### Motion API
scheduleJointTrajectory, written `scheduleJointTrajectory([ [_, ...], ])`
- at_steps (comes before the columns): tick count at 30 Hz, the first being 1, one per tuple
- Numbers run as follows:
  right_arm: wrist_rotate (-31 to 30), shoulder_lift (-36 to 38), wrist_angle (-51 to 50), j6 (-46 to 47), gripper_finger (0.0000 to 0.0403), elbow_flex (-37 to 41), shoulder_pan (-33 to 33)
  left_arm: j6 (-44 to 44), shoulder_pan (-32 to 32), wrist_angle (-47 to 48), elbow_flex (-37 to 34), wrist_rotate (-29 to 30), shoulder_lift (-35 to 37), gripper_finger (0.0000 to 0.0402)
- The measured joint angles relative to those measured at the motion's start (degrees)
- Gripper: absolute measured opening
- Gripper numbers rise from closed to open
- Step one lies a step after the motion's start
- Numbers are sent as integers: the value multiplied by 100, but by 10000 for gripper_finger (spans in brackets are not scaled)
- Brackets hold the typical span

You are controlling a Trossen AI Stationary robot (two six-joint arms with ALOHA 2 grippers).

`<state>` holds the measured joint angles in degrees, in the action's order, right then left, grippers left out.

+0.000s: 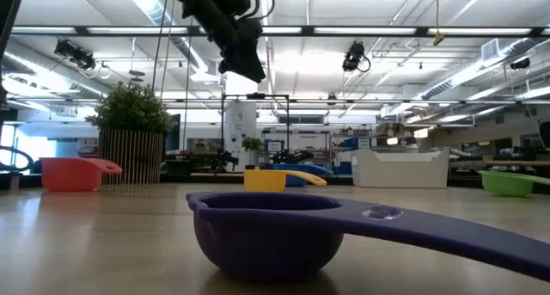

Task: Nest measuring cups in basket
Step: Adjust the blue measuring cup

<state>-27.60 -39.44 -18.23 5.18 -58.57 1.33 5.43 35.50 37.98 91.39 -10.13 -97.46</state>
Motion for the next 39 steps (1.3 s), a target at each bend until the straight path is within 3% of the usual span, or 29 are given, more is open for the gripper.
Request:
scheduleJointTrajectory([
  [8, -135, -382, -10, 373, 16, -74, 286, 244, 235, -486, 0, -476, -475, 128],
  [14, -134, -501, -6, 523, 16, -74, 434, 1568, 88, -530, 0, -638, -1100, 128],
  [18, -133, -518, 12, 530, 16, -74, 474, 1948, -61, -556, 0, -634, -1531, 128],
  [32, -133, -520, 10, 580, 16, -74, 493, 1943, -396, -893, -2, -603, -2247, 128],
  [39, -133, -518, 17, 580, 16, -74, 493, 1941, -424, -1237, 2, -173, -2381, 128],
])
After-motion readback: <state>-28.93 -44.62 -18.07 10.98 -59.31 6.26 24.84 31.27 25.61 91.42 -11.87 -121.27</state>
